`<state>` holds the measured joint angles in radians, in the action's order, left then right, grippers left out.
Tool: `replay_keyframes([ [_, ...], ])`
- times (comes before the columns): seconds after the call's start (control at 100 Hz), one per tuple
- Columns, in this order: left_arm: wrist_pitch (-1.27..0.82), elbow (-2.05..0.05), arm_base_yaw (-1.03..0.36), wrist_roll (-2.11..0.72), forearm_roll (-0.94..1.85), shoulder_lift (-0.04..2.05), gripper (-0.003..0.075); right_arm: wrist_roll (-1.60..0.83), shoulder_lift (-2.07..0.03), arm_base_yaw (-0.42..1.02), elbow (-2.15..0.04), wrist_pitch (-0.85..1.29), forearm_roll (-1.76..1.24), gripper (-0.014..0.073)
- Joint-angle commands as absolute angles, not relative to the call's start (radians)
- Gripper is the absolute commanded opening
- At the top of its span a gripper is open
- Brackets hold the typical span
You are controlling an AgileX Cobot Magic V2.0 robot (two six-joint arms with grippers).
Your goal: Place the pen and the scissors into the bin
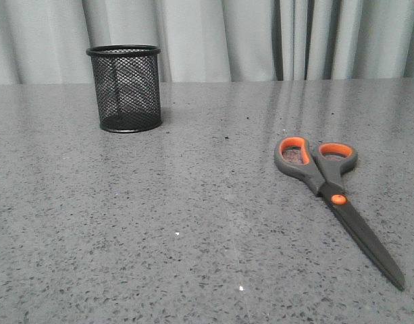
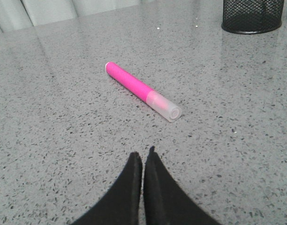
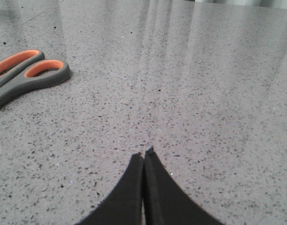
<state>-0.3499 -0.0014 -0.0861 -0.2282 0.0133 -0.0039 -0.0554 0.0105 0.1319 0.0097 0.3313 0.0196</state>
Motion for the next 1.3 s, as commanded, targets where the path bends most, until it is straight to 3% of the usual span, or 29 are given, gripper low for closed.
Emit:
replay_keyframes([
  [0.0, -0.303, 0.046, -0.084, -0.22, 0.032, -0.036, -0.0019, -0.06, 0.028, 0.125, 0.024, 0.293, 0.019, -0.007],
  [0.68, -0.303, 0.046, -0.084, -0.22, 0.032, -0.036, -0.0019, -0.06, 0.028, 0.125, 0.024, 0.268, 0.019, -0.007],
  [0.96, -0.288, 0.046, -0.084, -0.222, 0.029, -0.036, -0.0019, -0.06, 0.028, 0.125, 0.024, 0.02, 0.013, -0.007],
  [1.13, -0.106, 0.046, -0.084, -0.222, 0.513, -0.036, -0.0019, -0.029, 0.028, 0.125, 0.024, -0.229, -0.205, -0.007],
  [1.29, 0.027, 0.046, -0.084, -0.222, 0.852, -0.036, -0.0019, -0.011, 0.028, 0.125, 0.024, -0.181, -0.4, -0.0069],
])
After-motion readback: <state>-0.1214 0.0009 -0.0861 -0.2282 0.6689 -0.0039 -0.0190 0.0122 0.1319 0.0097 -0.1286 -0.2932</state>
